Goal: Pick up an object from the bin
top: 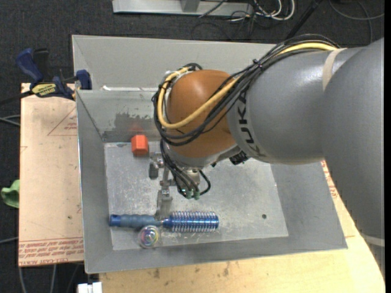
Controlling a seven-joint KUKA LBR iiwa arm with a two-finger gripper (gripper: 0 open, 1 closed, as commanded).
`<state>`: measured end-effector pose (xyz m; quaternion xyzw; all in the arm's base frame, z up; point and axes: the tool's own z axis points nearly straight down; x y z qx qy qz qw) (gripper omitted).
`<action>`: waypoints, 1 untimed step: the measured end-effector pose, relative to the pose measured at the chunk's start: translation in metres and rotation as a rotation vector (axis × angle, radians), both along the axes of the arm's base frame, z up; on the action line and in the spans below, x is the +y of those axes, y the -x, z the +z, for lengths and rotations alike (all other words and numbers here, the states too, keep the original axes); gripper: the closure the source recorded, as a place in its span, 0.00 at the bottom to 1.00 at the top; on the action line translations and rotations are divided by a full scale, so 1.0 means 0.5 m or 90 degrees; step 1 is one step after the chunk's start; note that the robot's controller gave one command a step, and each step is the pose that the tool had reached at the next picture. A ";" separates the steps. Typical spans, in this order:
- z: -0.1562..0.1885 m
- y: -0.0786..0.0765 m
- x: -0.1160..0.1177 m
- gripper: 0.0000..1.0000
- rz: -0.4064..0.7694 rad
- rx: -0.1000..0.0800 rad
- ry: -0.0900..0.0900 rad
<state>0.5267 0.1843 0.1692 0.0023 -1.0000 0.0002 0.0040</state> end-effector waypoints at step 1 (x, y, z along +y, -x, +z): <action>-0.203 0.066 -0.133 0.00 0.093 -0.006 -0.001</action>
Offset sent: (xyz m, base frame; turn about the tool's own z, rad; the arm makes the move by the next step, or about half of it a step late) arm -0.0336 -0.0649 -0.0992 -0.1517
